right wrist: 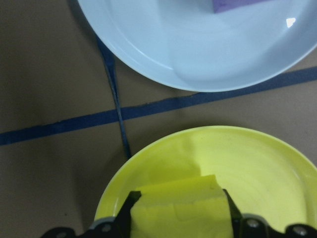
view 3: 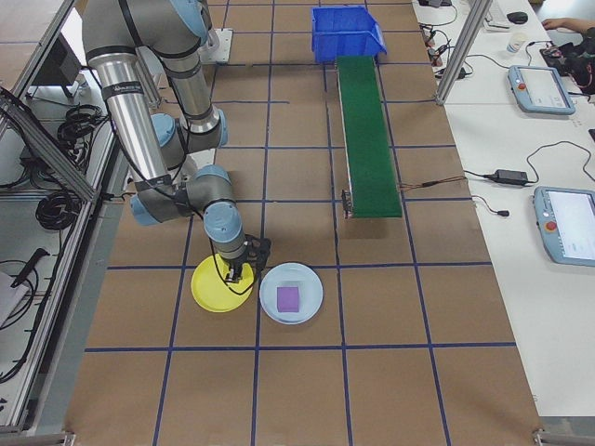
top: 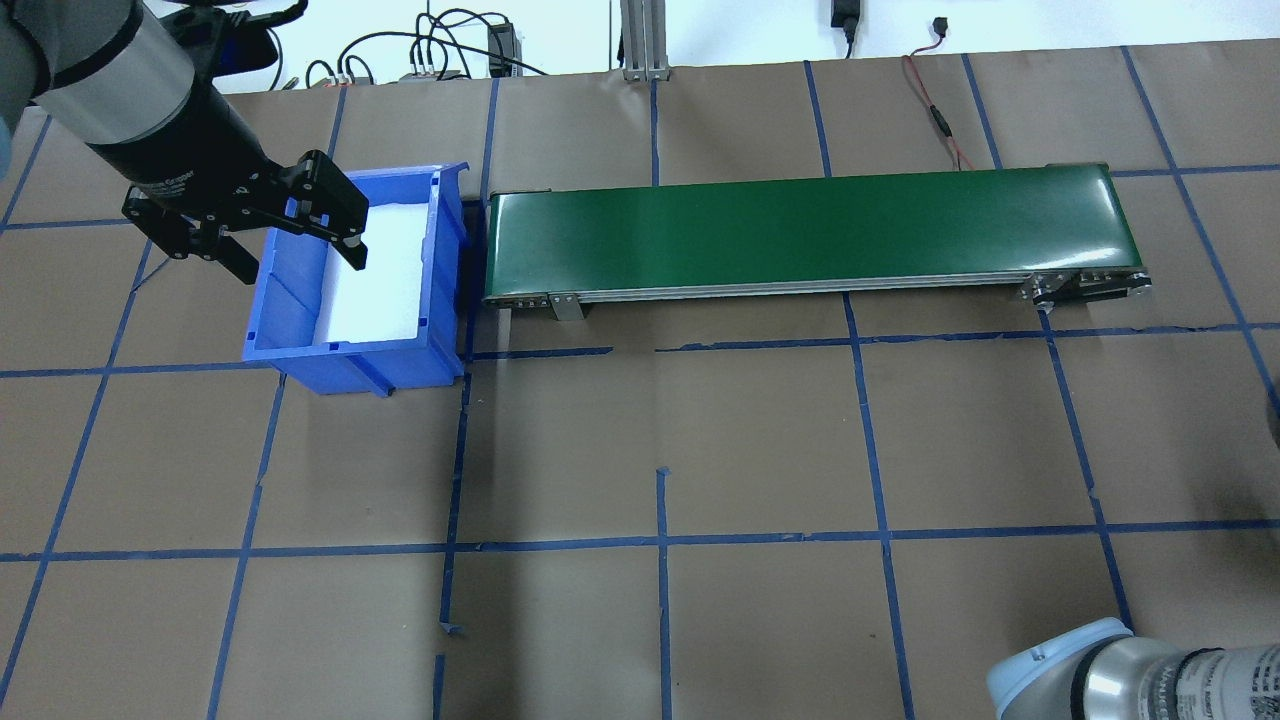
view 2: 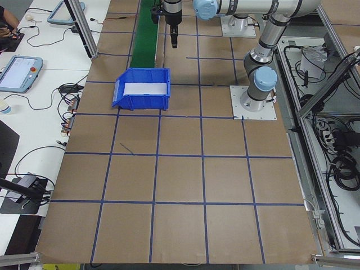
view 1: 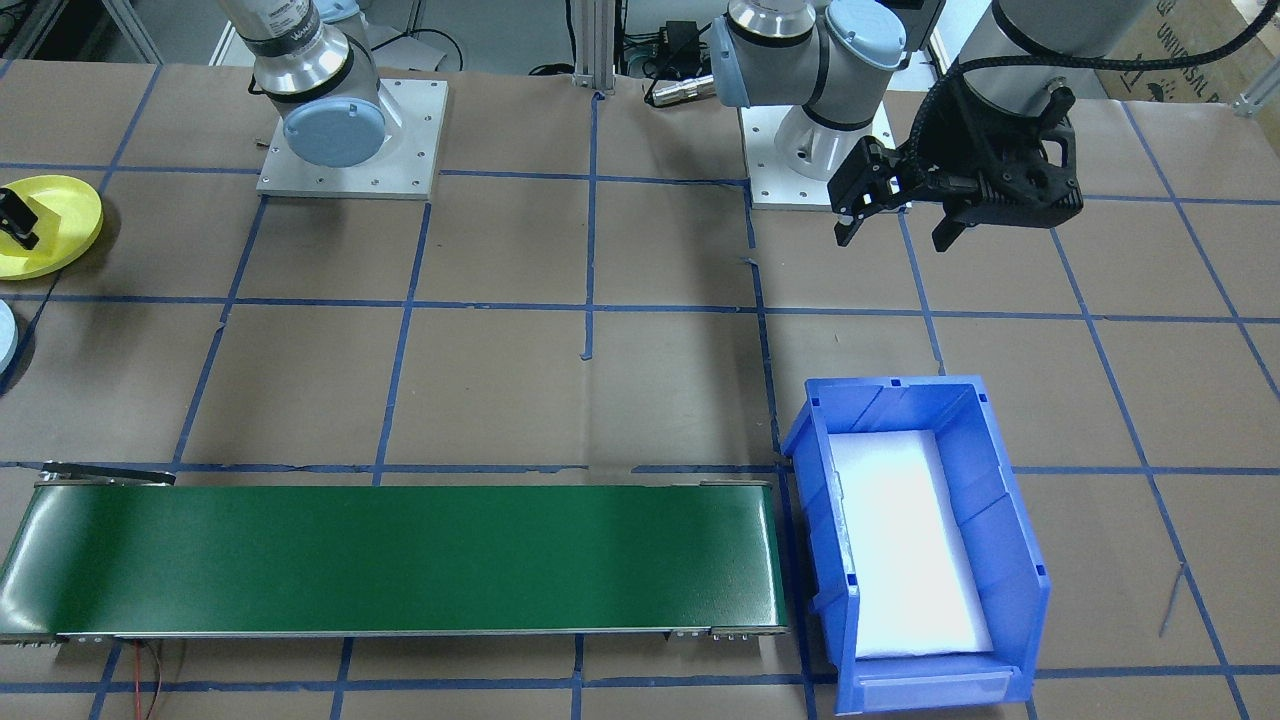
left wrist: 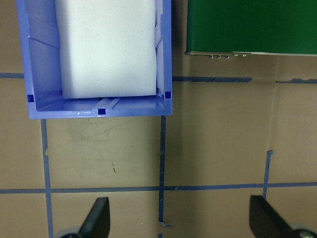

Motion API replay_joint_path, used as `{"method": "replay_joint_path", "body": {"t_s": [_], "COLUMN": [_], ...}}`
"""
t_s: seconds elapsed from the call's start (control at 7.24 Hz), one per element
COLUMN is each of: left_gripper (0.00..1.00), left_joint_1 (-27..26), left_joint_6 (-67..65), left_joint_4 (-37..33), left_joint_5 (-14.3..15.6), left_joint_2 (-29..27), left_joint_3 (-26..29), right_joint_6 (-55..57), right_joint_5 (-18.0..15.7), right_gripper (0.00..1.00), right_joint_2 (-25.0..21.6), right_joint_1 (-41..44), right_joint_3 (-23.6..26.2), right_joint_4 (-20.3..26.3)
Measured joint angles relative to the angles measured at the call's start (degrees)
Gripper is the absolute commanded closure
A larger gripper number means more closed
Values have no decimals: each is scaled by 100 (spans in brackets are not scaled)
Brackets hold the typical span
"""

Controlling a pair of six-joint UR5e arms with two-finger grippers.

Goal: Move block left to right into plate

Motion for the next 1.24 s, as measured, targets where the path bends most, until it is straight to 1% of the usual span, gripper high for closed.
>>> {"method": "replay_joint_path", "body": {"t_s": [0.28, 0.55, 0.69, 0.83, 0.97, 1.1, 1.24], "left_gripper": [0, 0, 0, 0, 0, 0, 0], "left_joint_1": [1, 6, 8, 8, 3, -3, -8], "left_joint_6": [0, 3, 4, 5, 3, 1, 1], "left_joint_4": [0, 1, 0, 2, 4, 4, 4], "left_joint_5": [4, 12, 15, 16, 17, 14, 10], "left_joint_2": [-2, 3, 11, 18, 21, 23, 27], "left_joint_3": [0, -22, -37, -49, -56, -59, -61], "right_joint_6": [102, 721, 1362, 2114, 3020, 3884, 4551], "right_joint_5": [-4, -54, -154, -282, -358, -377, -381], "right_gripper": [0, 0, 0, 0, 0, 0, 0], "right_joint_2": [28, -108, -191, -337, -677, -1139, -1533], "right_joint_1": [-18, 327, 807, 1456, 2198, 2835, 3490], "right_joint_3": [-291, -539, -790, -1189, -1586, -1813, -1939], "right_joint_4": [294, 672, 1213, 2007, 2976, 3742, 4175]}}
